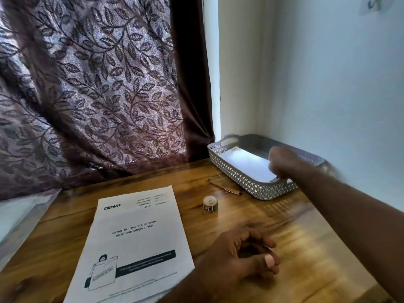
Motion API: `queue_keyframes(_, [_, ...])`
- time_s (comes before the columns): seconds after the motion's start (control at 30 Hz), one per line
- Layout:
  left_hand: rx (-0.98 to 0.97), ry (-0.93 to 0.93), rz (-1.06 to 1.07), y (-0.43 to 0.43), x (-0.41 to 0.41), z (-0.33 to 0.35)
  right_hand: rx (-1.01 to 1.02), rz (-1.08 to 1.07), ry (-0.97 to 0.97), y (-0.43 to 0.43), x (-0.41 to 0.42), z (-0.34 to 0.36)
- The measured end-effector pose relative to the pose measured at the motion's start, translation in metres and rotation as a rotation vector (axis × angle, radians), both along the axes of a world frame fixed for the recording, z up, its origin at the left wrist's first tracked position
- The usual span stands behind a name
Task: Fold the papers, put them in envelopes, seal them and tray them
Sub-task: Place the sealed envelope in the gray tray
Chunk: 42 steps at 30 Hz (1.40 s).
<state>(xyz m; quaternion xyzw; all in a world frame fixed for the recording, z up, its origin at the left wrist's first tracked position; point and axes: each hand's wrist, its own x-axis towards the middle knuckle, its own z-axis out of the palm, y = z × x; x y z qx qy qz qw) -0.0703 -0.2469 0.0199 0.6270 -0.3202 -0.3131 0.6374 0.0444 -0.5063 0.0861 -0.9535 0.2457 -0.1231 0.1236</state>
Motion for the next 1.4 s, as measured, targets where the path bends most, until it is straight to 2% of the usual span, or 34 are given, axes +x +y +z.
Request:
queue_keyframes(0.13, [-0.017,0.007,0.003,-0.001,0.000,-0.002,-0.107,0.003,0.048,-0.001,0.009,-0.009])
queue_keyframes(0.33, [0.033,-0.043,0.022,-0.003,0.001,-0.004,-0.136,0.064,0.038,0.001,0.013,-0.013])
queue_keyframes(0.5, [0.048,-0.073,0.013,-0.002,-0.001,-0.004,-0.118,0.438,-0.146,0.028,-0.003,-0.012])
queue_keyframes(0.6, [0.052,-0.076,0.001,-0.001,-0.002,-0.002,-0.345,0.544,-0.008,0.053,-0.011,-0.016])
queue_keyframes(0.7, [0.060,-0.089,-0.001,0.000,-0.002,-0.003,-0.446,0.547,0.116,0.066,-0.008,-0.017])
queue_keyframes(0.8, [0.057,-0.103,-0.003,0.001,-0.002,-0.004,-0.443,0.493,0.085,0.069,-0.005,-0.016])
queue_keyframes(0.93, [0.060,-0.139,0.001,0.001,-0.001,-0.005,-0.553,0.436,0.039,0.067,0.005,-0.024])
queue_keyframes(1.07, [0.025,-0.209,0.043,0.001,-0.004,-0.004,-0.570,0.479,0.078,0.068,0.006,-0.025])
queue_keyframes(1.23, [-0.021,-0.311,0.114,0.012,-0.010,0.001,-0.562,0.585,-0.173,0.083,-0.001,-0.027])
queue_keyframes(1.4, [-0.194,-0.393,0.280,0.037,-0.005,0.018,-0.256,0.647,-0.462,0.118,-0.025,-0.031])
